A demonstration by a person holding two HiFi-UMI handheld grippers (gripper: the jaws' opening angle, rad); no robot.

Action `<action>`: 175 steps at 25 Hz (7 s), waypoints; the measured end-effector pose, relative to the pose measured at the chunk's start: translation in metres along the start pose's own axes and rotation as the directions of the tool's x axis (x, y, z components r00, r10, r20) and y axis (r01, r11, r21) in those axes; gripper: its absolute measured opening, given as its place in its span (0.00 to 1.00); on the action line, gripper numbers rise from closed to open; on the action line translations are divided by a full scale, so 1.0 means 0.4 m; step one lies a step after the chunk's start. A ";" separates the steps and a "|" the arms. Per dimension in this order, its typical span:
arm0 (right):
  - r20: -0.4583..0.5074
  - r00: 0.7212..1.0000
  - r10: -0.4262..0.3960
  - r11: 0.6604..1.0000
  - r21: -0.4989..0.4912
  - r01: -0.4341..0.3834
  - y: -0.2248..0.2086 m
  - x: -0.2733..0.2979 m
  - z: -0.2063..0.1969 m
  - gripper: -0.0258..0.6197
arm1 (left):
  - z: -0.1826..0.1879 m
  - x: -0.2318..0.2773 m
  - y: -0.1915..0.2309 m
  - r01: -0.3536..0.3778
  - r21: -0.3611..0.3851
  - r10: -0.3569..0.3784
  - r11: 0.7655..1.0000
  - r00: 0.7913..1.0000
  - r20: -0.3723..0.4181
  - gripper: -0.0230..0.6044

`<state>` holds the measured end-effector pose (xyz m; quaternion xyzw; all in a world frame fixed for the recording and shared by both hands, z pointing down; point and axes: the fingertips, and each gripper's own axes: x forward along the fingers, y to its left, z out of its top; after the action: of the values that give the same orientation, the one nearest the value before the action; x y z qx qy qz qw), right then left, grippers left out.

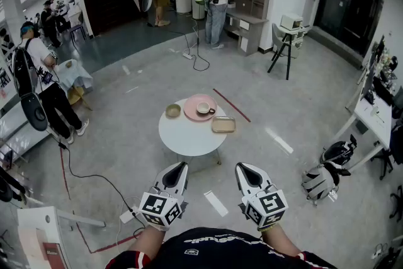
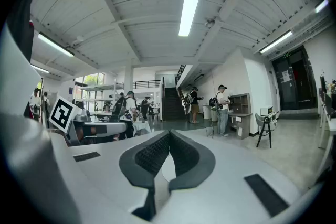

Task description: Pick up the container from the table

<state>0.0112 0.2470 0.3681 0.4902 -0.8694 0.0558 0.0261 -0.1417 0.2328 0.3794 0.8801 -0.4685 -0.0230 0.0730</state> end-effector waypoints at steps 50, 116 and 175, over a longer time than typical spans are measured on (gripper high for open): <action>0.018 1.000 -0.002 0.998 0.055 0.001 -0.157 -0.096 -0.026 0.07 | -0.047 0.091 -0.155 -0.004 0.014 0.004 1.000 1.000 -0.024 0.10; -0.072 0.993 -0.094 0.995 0.013 0.095 -0.460 0.823 0.022 0.07 | 0.005 0.844 0.552 0.126 -0.069 -0.130 0.990 0.990 -0.050 0.10; -0.170 0.984 -0.044 0.996 0.073 0.057 -0.632 0.917 -0.105 0.28 | -0.065 1.034 0.527 0.103 -0.078 -0.109 0.992 0.991 -0.076 0.10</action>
<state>0.0370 -0.1894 0.4644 0.5061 -0.8487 0.1302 0.0817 -0.0806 -0.2230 0.4483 0.9006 -0.4167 -0.0089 0.1230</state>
